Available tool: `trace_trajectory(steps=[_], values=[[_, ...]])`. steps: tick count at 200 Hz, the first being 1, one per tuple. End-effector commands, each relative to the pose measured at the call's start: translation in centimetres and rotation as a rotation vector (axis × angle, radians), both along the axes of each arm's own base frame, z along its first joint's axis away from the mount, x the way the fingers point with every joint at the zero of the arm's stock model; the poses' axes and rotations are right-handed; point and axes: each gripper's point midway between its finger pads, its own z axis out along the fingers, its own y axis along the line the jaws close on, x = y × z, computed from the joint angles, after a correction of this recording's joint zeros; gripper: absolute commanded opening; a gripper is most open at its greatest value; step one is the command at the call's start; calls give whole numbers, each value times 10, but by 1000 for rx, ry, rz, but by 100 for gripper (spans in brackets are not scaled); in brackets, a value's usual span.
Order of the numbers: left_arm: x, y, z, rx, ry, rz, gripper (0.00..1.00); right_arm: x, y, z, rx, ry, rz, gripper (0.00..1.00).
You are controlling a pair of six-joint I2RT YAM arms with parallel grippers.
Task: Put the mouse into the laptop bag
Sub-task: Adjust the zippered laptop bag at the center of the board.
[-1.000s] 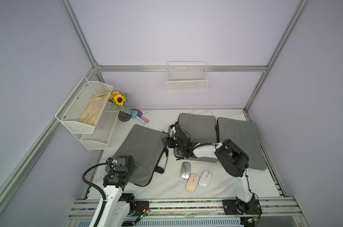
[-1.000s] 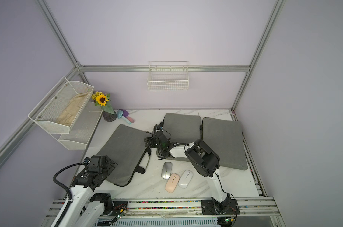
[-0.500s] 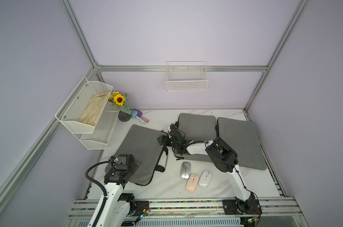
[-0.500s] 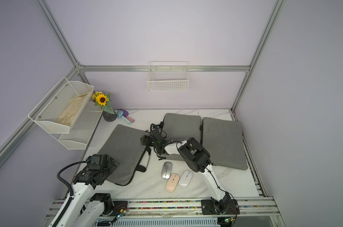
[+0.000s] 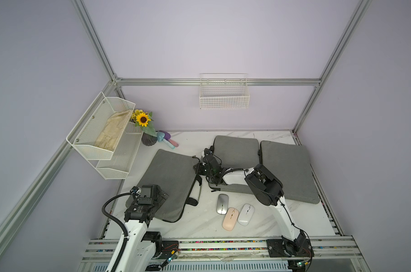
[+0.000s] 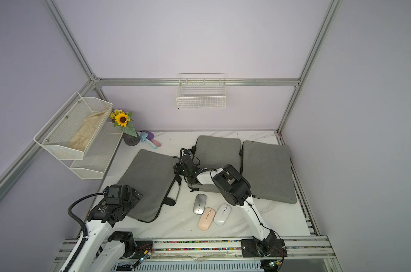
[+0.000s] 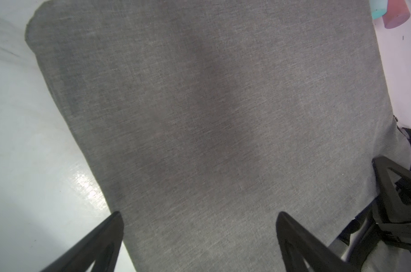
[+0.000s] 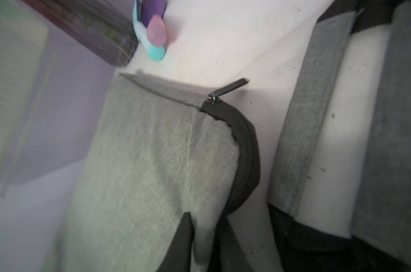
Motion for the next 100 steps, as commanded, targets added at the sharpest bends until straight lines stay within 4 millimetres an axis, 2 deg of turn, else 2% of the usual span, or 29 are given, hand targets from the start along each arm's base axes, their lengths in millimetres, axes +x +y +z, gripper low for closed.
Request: trace_trajectory(steps=[1, 21, 45, 75, 100], values=[[-1, -4, -16, -52, -5, 30, 100, 4, 15, 56, 64, -128, 53, 2], [-3, -8, -31, -87, -1, 41, 100, 3, 19, 103, 105, -230, 86, 0], [1, -11, -27, -102, -28, 33, 100, -8, 22, 154, 153, -345, 136, 0], [3, -8, -23, -100, -58, 55, 100, -44, 33, 211, 215, -488, 233, 0], [11, -14, -21, -132, -88, 44, 100, -73, 36, 260, 278, -592, 305, 0]])
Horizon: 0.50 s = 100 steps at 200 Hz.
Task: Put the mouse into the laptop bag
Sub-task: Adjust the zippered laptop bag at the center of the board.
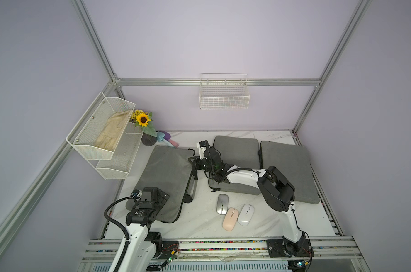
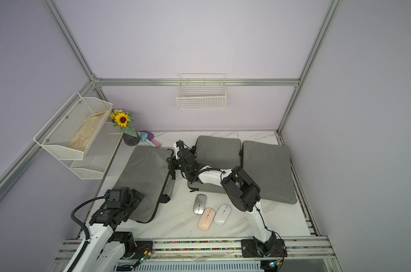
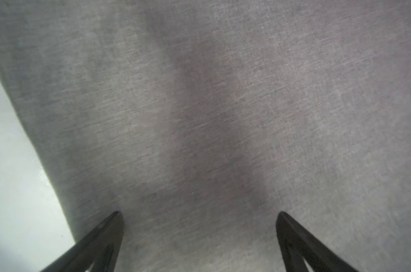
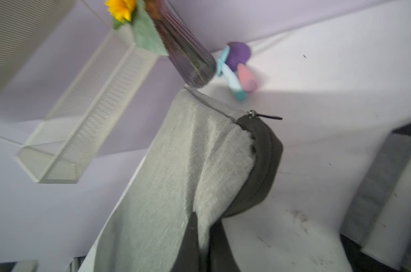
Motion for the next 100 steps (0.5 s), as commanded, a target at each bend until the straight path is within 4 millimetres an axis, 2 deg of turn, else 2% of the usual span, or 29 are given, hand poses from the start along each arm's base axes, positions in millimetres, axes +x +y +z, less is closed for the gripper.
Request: trace_trajectory(steps=[1, 26, 43, 63, 100], values=[[7, -6, -7, -51, -30, 6, 100, -42, 14, 132, 213, -297, 145, 0], [16, -11, 0, -71, -41, -9, 100, -67, 11, 184, 252, -401, 184, 0], [21, -10, 10, -73, -63, -2, 100, -81, 16, 207, 253, -451, 212, 0], [31, -9, 22, -71, -115, 5, 100, -100, 23, 219, 251, -494, 271, 0], [54, -3, 41, -43, -181, 36, 100, -140, 35, 228, 214, -581, 349, 0]])
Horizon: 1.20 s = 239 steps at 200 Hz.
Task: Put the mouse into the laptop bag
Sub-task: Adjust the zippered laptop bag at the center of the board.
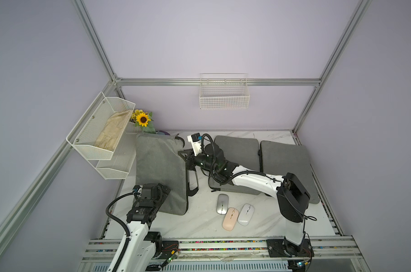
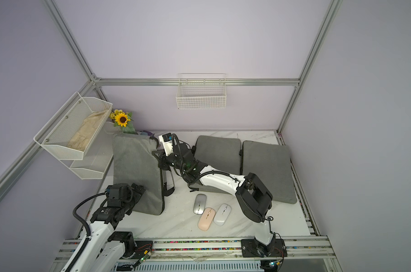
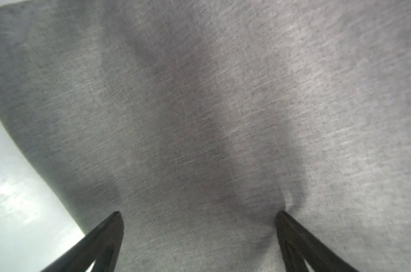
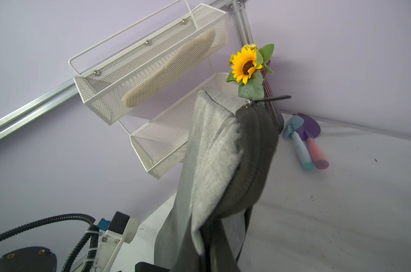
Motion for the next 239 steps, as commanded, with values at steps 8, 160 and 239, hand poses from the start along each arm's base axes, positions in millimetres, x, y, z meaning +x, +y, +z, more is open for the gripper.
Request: trace_trajectory(steps=[8, 160, 239], values=[[31, 7, 33, 18, -89, 44, 100, -86, 10, 115, 173, -275, 226, 0], [10, 21, 54, 14, -64, 171, 100, -127, 2, 38, 21, -306, 315, 0], [-101, 41, 142, 14, -307, 282, 100, -157, 12, -29, -46, -192, 388, 0]])
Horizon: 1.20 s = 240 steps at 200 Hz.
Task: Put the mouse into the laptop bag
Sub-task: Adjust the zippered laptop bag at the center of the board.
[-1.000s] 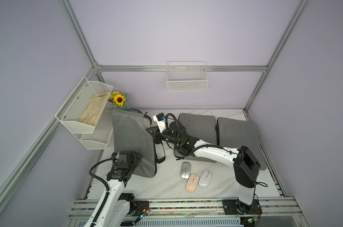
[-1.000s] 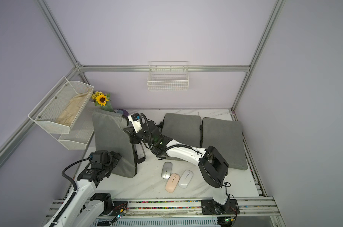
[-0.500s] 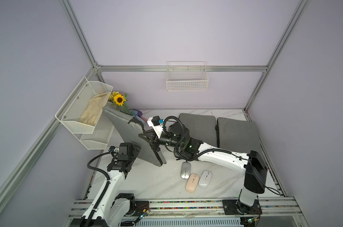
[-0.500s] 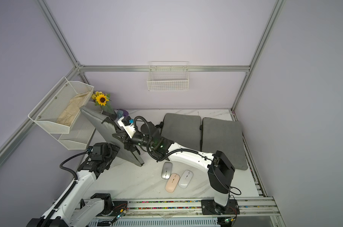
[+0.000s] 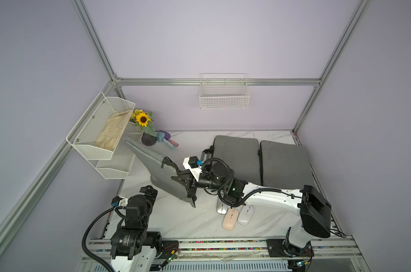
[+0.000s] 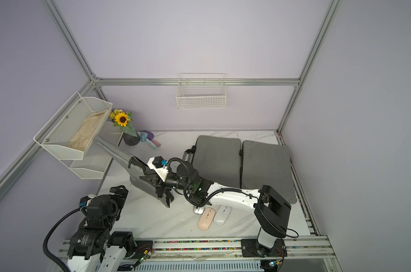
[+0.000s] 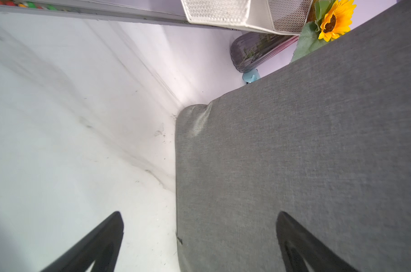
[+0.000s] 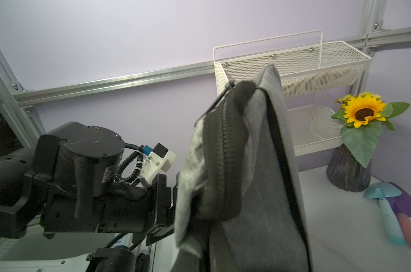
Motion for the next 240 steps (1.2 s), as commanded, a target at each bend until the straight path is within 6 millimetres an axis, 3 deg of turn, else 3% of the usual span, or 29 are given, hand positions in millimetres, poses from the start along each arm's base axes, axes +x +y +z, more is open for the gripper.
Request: trace_trajectory(steps=[1, 28, 58, 117, 149, 173, 209, 240], values=[[-37, 9, 44, 27, -22, 42, 100, -10, 11, -61, -128, 95, 32, 0], [-50, 8, 68, 51, 22, 11, 100, -14, 12, -81, -132, 140, 43, 0], [-50, 11, 81, 66, -5, 27, 100, -25, 5, -85, -114, 163, 55, 0], [-2, 10, 102, 89, -12, 13, 100, -50, 4, -96, -105, 183, 93, 0], [-2, 23, 141, 124, -72, 85, 100, -46, 6, -101, -98, 200, 73, 0], [5, 17, 170, 120, -113, 49, 100, -41, 13, -101, -96, 210, 64, 0], [34, -1, 198, 85, -176, -51, 100, -50, 17, -96, -70, 216, 112, 0], [91, -36, 211, 43, -256, -253, 100, -62, 24, -89, -45, 215, 136, 0]])
